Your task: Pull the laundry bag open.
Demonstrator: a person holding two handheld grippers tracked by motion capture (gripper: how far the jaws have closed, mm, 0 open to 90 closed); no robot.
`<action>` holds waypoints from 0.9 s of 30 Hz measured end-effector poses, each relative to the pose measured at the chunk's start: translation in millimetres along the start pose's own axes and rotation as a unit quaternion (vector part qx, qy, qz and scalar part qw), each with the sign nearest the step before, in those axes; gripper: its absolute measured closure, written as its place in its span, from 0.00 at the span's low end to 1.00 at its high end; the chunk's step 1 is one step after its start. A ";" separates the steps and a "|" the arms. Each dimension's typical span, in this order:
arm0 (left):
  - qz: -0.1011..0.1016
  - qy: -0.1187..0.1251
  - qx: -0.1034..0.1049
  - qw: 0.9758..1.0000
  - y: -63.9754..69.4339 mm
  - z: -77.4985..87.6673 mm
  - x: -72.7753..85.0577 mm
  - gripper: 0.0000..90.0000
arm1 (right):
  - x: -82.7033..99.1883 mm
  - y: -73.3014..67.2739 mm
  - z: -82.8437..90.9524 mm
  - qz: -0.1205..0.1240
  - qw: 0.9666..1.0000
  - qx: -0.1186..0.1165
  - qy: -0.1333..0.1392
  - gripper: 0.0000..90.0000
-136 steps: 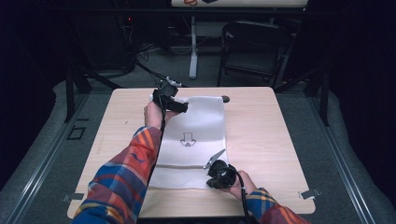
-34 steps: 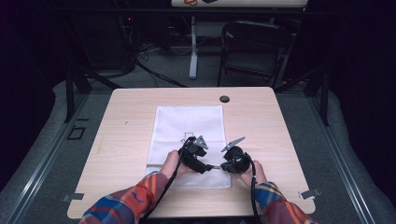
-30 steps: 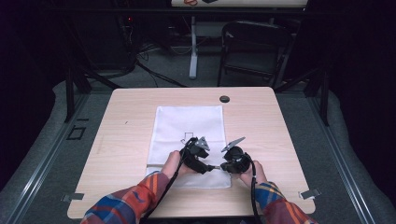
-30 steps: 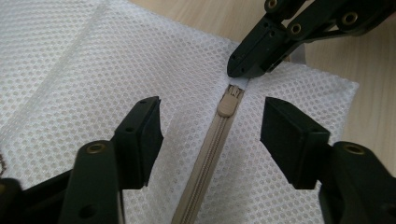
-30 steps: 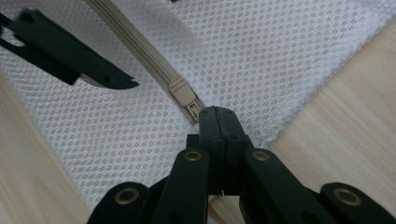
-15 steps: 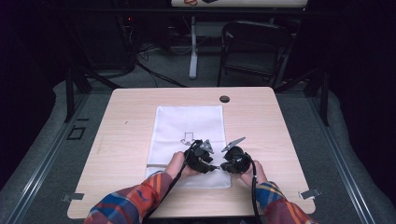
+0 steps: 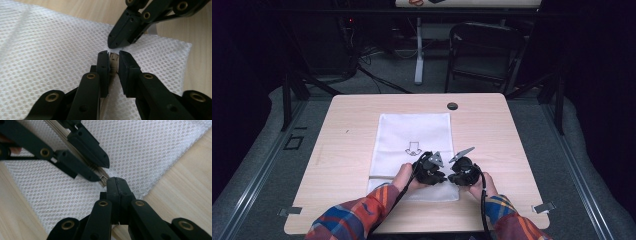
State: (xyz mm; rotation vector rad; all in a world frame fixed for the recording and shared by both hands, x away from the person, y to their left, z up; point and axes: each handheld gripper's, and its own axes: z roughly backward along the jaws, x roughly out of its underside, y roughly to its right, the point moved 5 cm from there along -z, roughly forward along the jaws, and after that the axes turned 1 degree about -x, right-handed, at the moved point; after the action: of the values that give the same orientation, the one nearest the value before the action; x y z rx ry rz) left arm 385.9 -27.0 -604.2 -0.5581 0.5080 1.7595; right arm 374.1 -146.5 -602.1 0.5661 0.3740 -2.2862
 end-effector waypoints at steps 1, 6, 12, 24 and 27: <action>0.000 0.000 0.000 1.000 0.0 0.0 0.0 0.85 | 0.0 -0.2 0.0 0.000 1.000 0.000 0.001 1.00; 0.005 -0.004 0.002 1.000 0.9 -3.5 0.4 0.82 | 0.0 -0.4 -0.2 -0.005 1.000 -0.004 0.003 1.00; 0.001 -0.003 -0.004 1.000 1.5 -5.2 -1.9 0.90 | -0.1 -0.7 -0.5 -0.008 1.000 -0.003 0.006 1.00; 0.020 0.003 0.010 1.000 -0.8 -4.0 -1.5 0.91 | 0.0 -0.6 -0.7 -0.009 1.000 -0.003 0.008 1.00; 0.023 -0.003 0.010 1.000 -1.2 -2.5 -0.8 0.91 | 0.2 0.4 -0.7 -0.007 1.000 -0.002 0.007 1.00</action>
State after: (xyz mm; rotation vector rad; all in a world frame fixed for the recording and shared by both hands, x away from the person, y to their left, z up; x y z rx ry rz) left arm 387.5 -28.8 -605.8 -0.5306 0.5386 1.7977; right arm 374.5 -146.6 -602.8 0.5800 0.3891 -2.2949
